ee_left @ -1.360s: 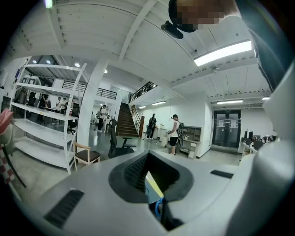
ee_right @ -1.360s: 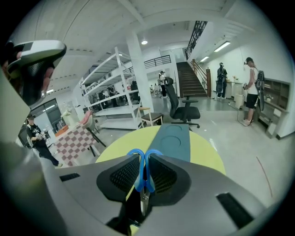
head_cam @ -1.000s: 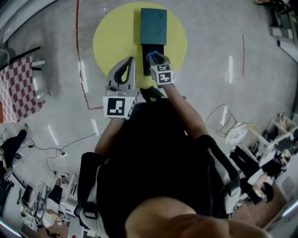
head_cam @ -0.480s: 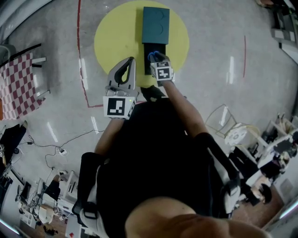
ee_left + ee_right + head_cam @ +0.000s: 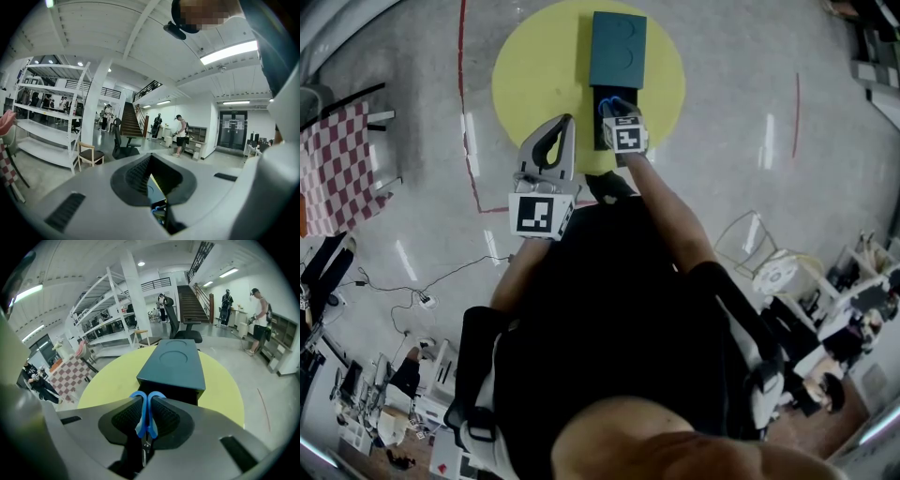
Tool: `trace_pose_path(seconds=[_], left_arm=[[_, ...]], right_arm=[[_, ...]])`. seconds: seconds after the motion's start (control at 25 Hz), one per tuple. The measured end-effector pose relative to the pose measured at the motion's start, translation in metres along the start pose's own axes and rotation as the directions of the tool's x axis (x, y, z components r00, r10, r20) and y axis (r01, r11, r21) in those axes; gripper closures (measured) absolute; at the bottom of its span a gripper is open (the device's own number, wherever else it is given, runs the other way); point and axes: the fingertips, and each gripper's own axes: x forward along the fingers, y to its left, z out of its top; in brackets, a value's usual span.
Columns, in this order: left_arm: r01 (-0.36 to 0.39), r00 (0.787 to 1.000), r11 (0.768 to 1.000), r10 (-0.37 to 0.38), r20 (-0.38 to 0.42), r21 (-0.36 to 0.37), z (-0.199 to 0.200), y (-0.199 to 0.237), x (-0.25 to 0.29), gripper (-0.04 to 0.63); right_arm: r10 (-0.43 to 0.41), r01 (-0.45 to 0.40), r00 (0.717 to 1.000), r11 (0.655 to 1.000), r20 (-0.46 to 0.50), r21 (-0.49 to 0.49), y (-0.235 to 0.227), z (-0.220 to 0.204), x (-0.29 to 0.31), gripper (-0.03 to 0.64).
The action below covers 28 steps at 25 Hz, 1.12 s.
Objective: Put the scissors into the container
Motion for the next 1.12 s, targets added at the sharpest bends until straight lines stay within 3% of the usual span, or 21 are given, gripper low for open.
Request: trace_pose_path(seconds=[0.8, 1.12], left_arm=[[-0.022, 0.999, 1.0, 0.021, -0.026, -0.01, -0.01, 0.011, -0.001, 0.603], [-0.026, 0.999, 1.0, 0.026, -0.031, -0.01, -0.011, 0.006, -0.003, 0.603]], right_arm=[[-0.042, 0.042, 0.994, 0.999, -0.099, -0.005, -0.008, -0.027, 0.032, 0.548], [0.009, -0.004, 0.991, 0.999, -0.133, 0.04, 0.002, -0.033, 0.03, 0.548]])
